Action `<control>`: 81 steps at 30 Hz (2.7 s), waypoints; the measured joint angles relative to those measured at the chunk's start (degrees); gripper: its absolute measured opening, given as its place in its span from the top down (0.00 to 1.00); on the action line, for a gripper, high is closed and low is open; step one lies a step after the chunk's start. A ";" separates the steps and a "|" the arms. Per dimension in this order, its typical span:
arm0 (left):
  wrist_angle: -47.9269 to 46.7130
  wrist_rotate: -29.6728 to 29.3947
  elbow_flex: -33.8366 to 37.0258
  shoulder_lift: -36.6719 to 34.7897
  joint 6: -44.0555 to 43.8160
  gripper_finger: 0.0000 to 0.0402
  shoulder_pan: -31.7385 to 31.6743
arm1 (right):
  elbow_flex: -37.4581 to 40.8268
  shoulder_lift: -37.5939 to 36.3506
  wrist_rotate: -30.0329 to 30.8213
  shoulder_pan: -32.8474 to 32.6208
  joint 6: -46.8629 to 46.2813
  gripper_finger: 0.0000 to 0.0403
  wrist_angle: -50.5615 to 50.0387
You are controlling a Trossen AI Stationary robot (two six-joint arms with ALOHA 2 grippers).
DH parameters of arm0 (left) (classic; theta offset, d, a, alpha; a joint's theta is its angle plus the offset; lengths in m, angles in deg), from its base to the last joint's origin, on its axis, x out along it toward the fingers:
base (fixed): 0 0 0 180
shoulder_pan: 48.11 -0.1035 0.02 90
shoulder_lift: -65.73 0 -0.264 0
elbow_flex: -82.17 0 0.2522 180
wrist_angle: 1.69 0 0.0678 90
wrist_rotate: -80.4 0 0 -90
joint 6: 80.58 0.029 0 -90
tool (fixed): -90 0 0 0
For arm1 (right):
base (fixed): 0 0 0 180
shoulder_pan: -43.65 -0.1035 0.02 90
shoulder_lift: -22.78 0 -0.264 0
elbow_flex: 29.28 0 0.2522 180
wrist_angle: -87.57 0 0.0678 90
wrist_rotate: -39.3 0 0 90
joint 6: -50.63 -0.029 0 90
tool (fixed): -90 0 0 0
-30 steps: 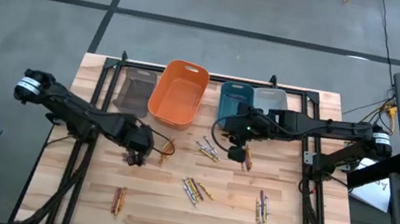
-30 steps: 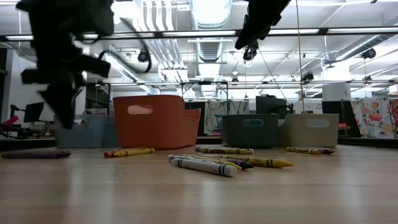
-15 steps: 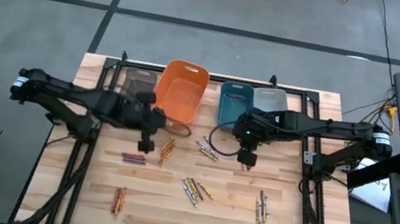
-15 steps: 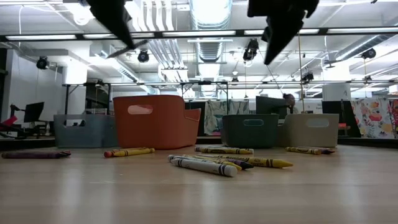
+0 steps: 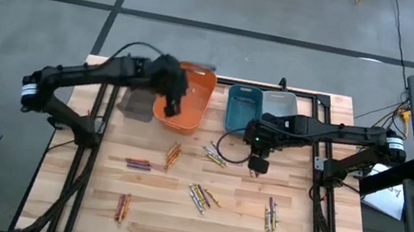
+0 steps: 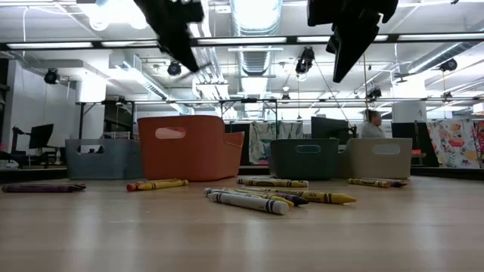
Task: Sort crayons
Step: Put the white crayon into the orange bin
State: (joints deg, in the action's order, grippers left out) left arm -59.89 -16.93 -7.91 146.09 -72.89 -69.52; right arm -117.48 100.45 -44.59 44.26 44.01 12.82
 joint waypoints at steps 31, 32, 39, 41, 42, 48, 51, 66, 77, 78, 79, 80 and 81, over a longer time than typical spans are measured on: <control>-4.20 1.79 -8.17 26.32 34.31 1.00 -10.99 | 0.00 0.00 0.04 0.02 0.21 0.85 4.28; -4.14 1.79 -8.17 26.36 34.54 1.00 -11.03 | 0.00 0.00 0.04 0.02 0.24 0.85 4.61; -0.18 1.83 -7.99 26.43 35.65 1.00 -11.45 | 0.00 0.00 0.04 0.04 0.78 0.85 5.41; 0.74 1.83 -7.95 26.45 35.79 1.00 -11.51 | 0.00 0.00 0.04 0.04 0.84 0.85 6.05; 1.09 1.83 -7.95 26.45 35.81 1.00 -11.55 | 0.00 0.00 0.04 0.04 0.94 0.85 6.07; 4.08 1.85 -6.98 26.45 35.81 1.00 -11.97 | 0.00 0.00 0.04 0.04 1.55 0.85 6.07; 5.08 1.87 -6.56 26.45 35.81 1.00 -12.34 | 0.00 0.00 0.04 0.04 1.71 0.85 6.10; 4.35 1.98 -6.35 28.93 30.86 1.00 -13.87 | 0.00 0.07 0.04 0.04 1.69 0.85 6.46; 2.55 1.83 -6.36 34.41 30.80 1.00 -13.85 | 0.00 0.07 0.04 0.04 2.05 0.85 6.43; 2.55 1.83 -6.38 34.63 30.81 1.00 -13.85 | 0.00 0.07 0.04 0.04 2.10 0.85 6.43; 2.55 1.85 -6.37 34.78 30.79 1.00 -13.85 | 0.00 0.07 0.04 0.04 2.10 0.85 6.45; 2.55 1.85 -6.38 34.88 30.80 1.00 -13.83 | 0.00 0.09 0.04 0.04 2.12 0.85 6.42; 2.57 1.85 -6.38 34.91 30.79 1.00 -13.83 | 0.00 0.08 0.04 0.04 2.13 0.85 6.44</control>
State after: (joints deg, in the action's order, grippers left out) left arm -57.33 -15.08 -14.29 181.00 -42.10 -83.35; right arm -117.48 100.54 -44.55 44.30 46.14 19.26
